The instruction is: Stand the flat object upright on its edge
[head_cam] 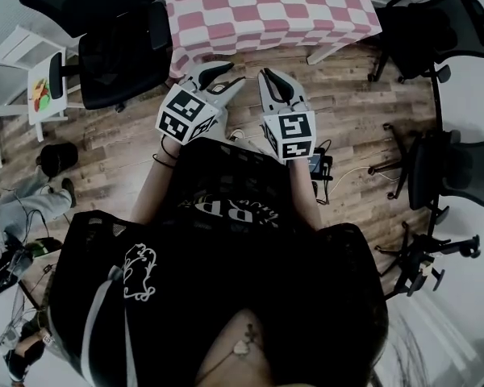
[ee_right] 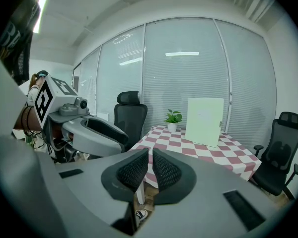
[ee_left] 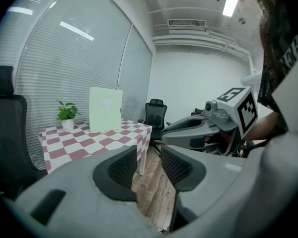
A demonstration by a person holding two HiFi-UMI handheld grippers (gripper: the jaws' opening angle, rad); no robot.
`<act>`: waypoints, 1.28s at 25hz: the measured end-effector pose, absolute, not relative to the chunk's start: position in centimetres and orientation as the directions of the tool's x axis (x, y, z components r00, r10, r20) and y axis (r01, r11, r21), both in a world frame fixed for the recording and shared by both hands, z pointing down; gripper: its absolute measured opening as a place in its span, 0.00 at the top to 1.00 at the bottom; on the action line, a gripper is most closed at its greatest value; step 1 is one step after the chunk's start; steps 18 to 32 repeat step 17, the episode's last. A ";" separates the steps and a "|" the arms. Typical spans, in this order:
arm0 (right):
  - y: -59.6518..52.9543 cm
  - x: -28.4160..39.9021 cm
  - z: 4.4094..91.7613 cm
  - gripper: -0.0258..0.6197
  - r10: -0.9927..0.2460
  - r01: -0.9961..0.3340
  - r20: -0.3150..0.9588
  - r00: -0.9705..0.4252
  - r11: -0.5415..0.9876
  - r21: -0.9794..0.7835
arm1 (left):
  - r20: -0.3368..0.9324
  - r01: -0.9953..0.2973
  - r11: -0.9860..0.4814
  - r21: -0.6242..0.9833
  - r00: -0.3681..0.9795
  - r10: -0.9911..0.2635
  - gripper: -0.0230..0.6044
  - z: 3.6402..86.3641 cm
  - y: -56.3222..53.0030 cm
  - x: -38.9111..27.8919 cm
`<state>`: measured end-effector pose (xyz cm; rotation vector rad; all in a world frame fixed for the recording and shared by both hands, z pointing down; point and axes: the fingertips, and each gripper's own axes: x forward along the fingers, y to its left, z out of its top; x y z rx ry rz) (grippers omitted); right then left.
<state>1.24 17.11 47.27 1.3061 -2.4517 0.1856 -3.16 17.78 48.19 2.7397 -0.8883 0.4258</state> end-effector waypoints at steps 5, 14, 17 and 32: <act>17.3 1.0 47.2 0.91 -0.772 -0.818 0.377 -0.511 0.572 0.063 | 0.337 -0.599 -0.792 0.119 0.775 -0.535 0.70 47.9 17.9 -3.3; 16.4 0.4 46.6 0.91 -0.774 -0.811 0.356 -0.523 0.581 0.073 | 0.327 -0.605 -0.790 0.102 0.770 -0.547 0.70 47.3 17.1 -3.7; 15.6 0.5 46.3 0.91 -0.774 -0.807 0.350 -0.528 0.585 0.078 | 0.321 -0.608 -0.788 0.095 0.768 -0.554 0.70 47.0 16.2 -3.5; 15.6 0.5 46.3 0.91 -0.774 -0.807 0.350 -0.528 0.585 0.078 | 0.321 -0.608 -0.788 0.095 0.768 -0.554 0.70 47.0 16.2 -3.5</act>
